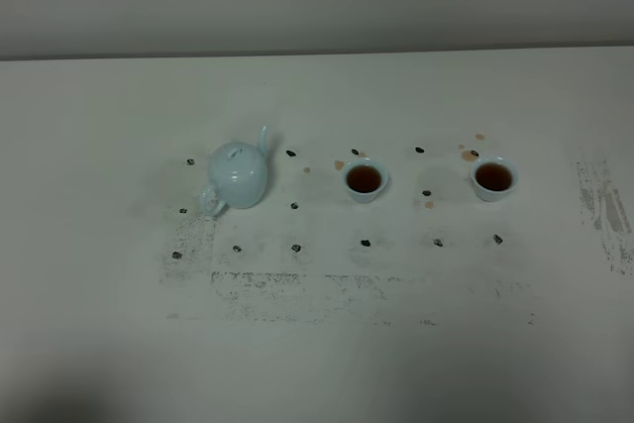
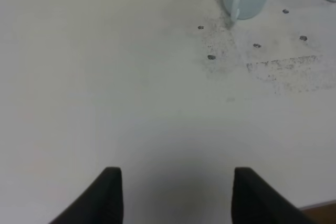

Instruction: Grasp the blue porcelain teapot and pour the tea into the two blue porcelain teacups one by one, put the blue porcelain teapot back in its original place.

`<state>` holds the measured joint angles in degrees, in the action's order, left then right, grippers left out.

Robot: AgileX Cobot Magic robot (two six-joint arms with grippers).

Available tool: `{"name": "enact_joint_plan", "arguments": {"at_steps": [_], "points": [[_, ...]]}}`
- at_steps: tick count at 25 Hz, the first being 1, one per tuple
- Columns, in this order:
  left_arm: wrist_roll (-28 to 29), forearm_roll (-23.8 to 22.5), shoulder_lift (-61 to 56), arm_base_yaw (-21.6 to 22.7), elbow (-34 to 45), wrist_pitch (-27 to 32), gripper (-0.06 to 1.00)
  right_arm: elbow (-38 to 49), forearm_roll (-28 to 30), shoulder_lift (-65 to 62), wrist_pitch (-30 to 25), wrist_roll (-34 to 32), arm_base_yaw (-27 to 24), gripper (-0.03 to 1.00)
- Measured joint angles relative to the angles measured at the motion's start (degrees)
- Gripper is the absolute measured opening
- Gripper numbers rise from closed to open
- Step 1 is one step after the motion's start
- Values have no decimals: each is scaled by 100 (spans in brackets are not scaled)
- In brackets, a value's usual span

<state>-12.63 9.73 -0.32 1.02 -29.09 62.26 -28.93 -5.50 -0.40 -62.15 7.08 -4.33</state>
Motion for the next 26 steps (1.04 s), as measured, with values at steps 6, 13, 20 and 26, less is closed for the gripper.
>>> {"name": "enact_joint_plan", "arguments": {"at_steps": [6,13,20,26], "points": [[5,0,0,0,0,5,44,0,0,0,0,0,0,48],[-1,0,0,0,0,0,44,0,0,0,0,0,0,48],[-1,0,0,0,0,0,44,0,0,0,0,0,0,48],[-1,0,0,0,0,0,44,0,0,0,0,0,0,48]]}}
